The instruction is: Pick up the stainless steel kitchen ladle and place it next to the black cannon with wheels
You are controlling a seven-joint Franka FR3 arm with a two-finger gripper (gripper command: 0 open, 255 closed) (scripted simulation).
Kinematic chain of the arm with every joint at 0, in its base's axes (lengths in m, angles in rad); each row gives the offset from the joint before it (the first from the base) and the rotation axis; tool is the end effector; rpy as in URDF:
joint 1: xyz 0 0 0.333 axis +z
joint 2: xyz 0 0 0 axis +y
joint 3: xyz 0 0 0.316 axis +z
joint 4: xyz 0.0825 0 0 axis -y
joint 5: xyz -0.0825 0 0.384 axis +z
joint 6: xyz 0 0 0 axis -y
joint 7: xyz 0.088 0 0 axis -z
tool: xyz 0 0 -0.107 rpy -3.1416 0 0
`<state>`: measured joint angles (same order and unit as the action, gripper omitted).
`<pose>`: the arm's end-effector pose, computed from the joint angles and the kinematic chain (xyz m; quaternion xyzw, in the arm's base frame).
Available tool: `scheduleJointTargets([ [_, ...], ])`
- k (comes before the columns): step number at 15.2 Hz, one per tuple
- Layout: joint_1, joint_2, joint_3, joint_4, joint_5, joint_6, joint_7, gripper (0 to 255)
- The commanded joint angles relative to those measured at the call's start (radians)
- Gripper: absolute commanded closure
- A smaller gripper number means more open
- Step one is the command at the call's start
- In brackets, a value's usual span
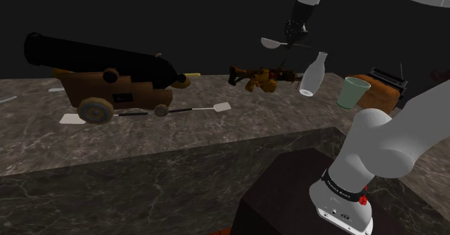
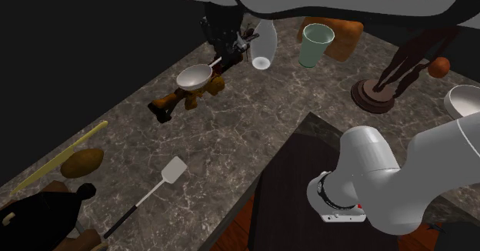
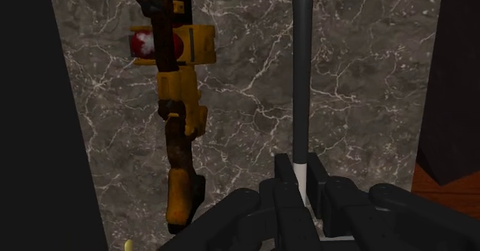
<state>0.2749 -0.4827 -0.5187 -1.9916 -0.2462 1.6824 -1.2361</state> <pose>0.4014 -0.1754 0.6329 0.8658 0.4969 0.0398 0.0439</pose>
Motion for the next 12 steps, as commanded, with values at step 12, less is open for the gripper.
scheduleJointTargets([
  [12, 0.018, 0.065, 0.004, 0.231, 0.031, -0.169, -0.028, 255],
])
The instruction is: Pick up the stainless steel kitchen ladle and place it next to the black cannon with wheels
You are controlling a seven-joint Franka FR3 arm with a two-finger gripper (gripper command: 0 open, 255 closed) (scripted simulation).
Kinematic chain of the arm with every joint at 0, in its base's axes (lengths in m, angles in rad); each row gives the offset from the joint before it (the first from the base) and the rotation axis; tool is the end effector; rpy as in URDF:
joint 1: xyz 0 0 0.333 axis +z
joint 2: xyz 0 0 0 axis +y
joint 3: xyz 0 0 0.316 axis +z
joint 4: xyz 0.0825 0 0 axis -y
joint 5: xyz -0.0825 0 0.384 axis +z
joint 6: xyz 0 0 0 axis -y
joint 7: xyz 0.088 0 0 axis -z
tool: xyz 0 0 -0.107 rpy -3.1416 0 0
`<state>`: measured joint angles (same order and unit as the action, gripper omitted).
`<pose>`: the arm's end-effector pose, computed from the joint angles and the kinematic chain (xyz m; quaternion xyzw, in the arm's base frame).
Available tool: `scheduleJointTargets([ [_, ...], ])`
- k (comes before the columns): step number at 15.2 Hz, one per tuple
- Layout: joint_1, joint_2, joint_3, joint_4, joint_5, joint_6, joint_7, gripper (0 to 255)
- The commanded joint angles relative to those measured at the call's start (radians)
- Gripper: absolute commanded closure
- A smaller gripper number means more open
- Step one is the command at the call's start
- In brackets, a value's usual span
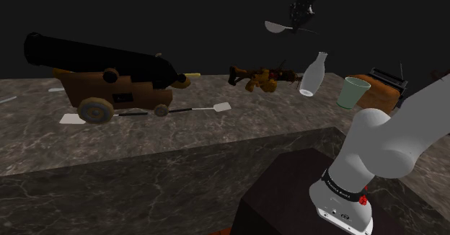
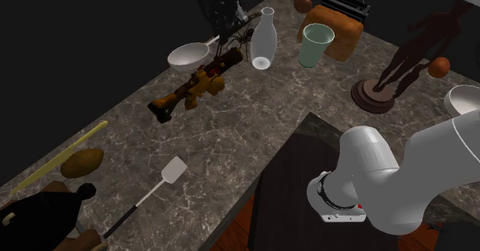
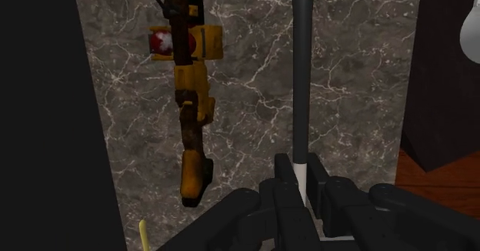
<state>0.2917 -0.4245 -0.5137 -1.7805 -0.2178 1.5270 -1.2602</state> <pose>0.4008 -0.1755 0.6962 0.8658 0.4969 0.0399 0.0439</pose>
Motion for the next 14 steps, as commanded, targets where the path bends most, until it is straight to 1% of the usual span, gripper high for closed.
scheduleJointTargets([
  [1, 0.002, 0.007, -0.001, 0.020, 0.003, -0.014, -0.003, 255],
  [8, 0.048, 0.032, 0.119, 0.012, 0.038, -0.008, 0.162, 255],
  [14, 0.092, 0.093, 0.207, 0.050, 0.073, -0.004, 0.291, 255],
])
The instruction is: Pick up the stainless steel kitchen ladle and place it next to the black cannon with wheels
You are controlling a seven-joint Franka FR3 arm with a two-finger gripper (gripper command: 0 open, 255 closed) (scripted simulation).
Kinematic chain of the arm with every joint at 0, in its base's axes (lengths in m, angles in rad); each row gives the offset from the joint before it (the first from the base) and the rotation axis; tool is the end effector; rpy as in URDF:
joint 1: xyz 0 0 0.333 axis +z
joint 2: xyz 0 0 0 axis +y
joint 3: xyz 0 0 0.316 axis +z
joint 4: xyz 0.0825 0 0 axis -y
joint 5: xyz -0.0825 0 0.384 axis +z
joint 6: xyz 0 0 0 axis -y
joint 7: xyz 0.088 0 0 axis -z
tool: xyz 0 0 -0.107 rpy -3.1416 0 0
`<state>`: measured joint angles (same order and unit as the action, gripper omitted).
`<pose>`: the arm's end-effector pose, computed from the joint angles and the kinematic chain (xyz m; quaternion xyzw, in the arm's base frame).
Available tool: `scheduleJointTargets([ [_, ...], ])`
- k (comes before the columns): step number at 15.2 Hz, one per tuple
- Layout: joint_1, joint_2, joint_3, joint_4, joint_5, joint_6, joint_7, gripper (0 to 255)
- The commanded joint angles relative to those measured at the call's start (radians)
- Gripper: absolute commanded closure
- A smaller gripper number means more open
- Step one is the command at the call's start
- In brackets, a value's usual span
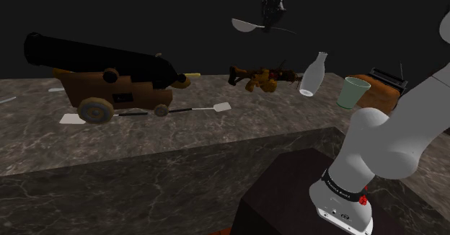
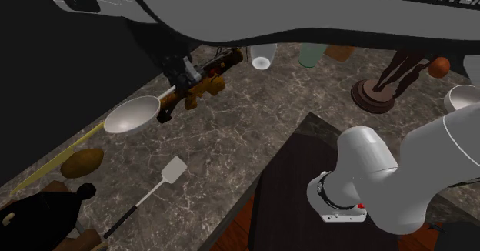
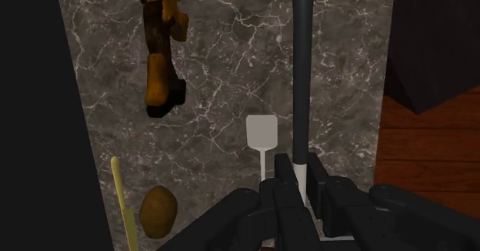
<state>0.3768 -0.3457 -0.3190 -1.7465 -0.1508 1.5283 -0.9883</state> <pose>0.4447 -0.0224 0.6999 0.8655 0.4974 0.0397 0.0439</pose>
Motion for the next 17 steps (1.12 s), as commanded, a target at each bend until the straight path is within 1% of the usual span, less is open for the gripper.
scheduleJointTargets([
  [1, 0.015, 0.027, 0.026, 0.027, 0.012, -0.005, 0.040, 255],
  [9, 0.078, 0.168, 0.121, 0.158, 0.052, -0.014, 0.194, 255],
  [13, 0.109, 0.261, 0.162, 0.259, 0.067, -0.029, 0.265, 255],
  [17, 0.141, 0.372, 0.196, 0.392, 0.077, -0.058, 0.331, 255],
])
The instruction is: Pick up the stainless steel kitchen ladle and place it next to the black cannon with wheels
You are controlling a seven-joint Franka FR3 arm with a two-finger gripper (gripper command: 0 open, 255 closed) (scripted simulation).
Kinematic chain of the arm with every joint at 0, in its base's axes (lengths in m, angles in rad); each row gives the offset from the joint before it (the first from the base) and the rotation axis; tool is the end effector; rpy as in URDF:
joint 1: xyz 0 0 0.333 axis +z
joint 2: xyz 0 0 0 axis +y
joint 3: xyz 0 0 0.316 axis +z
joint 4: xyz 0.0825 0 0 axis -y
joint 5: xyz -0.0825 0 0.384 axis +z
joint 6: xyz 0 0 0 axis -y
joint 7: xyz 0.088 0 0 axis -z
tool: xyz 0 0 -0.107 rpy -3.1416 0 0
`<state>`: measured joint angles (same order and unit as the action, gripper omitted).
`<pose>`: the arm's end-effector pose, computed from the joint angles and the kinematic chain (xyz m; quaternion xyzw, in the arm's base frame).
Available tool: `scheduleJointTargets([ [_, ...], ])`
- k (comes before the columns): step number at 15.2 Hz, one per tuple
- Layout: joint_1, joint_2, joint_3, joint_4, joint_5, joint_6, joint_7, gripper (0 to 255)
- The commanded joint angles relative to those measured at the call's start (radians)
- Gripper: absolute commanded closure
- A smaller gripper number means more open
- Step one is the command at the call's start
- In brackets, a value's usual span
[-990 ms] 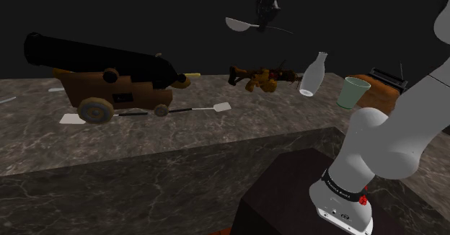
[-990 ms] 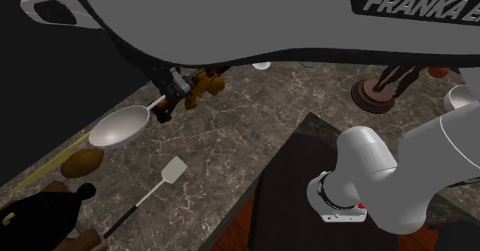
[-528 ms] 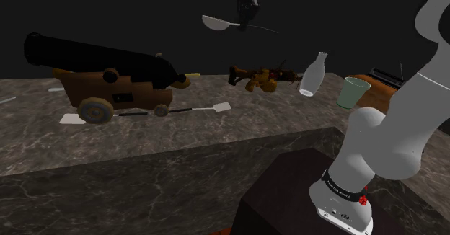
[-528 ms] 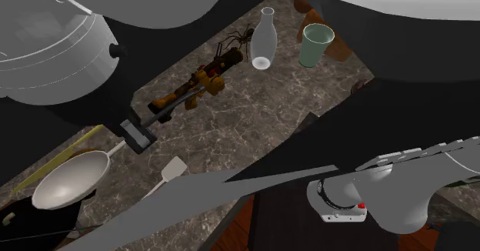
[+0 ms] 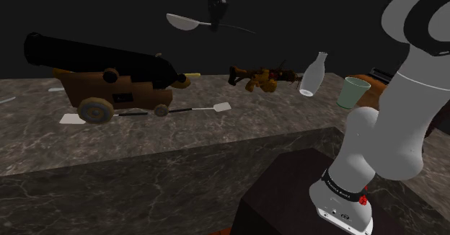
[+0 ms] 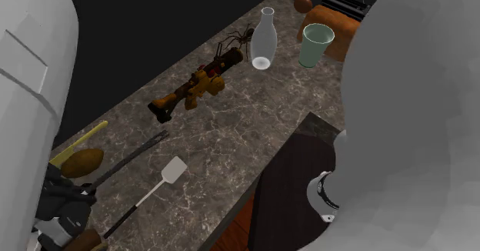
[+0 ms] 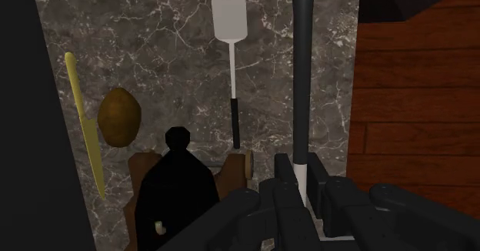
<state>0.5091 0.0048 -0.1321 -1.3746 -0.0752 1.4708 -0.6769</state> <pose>0.5076 0.1919 0.7045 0.8656 0.4973 0.0396 0.0439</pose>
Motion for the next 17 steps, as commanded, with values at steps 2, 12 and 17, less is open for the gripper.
scheduleJointTargets([
  [2, 0.025, 0.085, 0.024, 0.102, 0.005, -0.021, 0.051, 255],
  [12, 0.085, 0.318, 0.063, 0.373, 0.008, -0.068, 0.150, 255],
  [17, 0.088, 0.262, 0.064, 0.217, 0.005, 0.032, 0.159, 255],
])
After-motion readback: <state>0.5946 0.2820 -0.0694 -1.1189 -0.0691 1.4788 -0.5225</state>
